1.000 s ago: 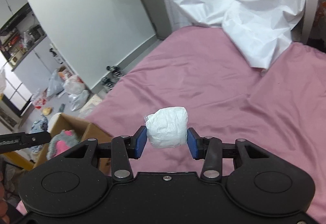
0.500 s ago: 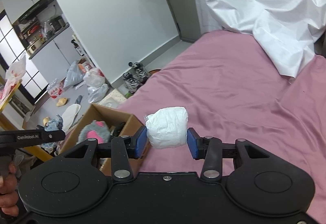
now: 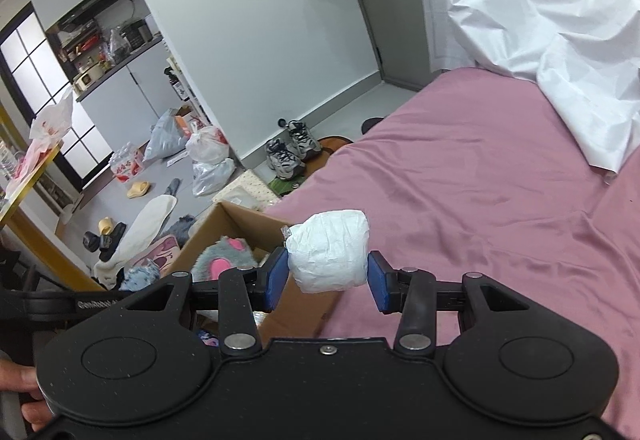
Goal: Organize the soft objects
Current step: 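Carry the fish plush and white cloth into the box and open both tools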
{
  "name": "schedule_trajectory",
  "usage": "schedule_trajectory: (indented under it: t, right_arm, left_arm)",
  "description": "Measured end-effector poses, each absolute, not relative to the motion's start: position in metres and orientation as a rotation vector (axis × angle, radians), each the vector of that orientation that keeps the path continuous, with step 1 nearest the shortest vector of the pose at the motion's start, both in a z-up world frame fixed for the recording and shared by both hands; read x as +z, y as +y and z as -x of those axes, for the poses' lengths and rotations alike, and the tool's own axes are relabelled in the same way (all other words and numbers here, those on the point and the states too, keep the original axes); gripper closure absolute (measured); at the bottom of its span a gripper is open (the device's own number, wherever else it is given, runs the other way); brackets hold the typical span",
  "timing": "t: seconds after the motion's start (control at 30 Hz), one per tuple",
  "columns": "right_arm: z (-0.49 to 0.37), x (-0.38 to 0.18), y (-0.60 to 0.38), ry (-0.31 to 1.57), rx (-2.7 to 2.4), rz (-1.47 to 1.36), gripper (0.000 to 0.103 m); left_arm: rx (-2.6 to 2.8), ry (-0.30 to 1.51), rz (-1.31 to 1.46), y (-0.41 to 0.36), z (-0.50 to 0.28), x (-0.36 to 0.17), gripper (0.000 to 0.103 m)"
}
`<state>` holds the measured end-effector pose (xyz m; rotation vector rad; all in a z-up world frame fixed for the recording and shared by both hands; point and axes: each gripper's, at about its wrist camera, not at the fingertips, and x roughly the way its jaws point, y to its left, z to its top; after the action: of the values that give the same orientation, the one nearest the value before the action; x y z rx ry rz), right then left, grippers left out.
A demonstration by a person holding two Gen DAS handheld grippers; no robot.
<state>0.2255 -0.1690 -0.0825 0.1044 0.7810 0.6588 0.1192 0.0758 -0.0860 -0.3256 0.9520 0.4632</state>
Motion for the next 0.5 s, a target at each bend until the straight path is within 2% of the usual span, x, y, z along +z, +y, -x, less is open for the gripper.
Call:
schedule_trajectory:
  t: [0.17, 0.3, 0.4, 0.5]
  right_arm:
    - [-0.225, -0.08, -0.149, 0.778, 0.685, -0.109, 0.061]
    - [-0.226, -0.077, -0.131, 0.763, 0.712, -0.112, 0.06]
    - [-0.226, -0.077, -0.12, 0.744, 0.732, -0.108, 0.057]
    - [-0.224, -0.082, -0.112, 0.742, 0.723, -0.079, 0.05]
  left_arm:
    - [0.48, 0.97, 0.326, 0.085, -0.117, -0.083, 0.048]
    - [0.479, 0.958, 0.301, 0.088, -0.115, -0.073, 0.035]
    - [0.483, 0.953, 0.298, 0.09, -0.113, -0.069, 0.034]
    - [0.49, 0.958, 0.289, 0.09, -0.111, -0.067, 0.033]
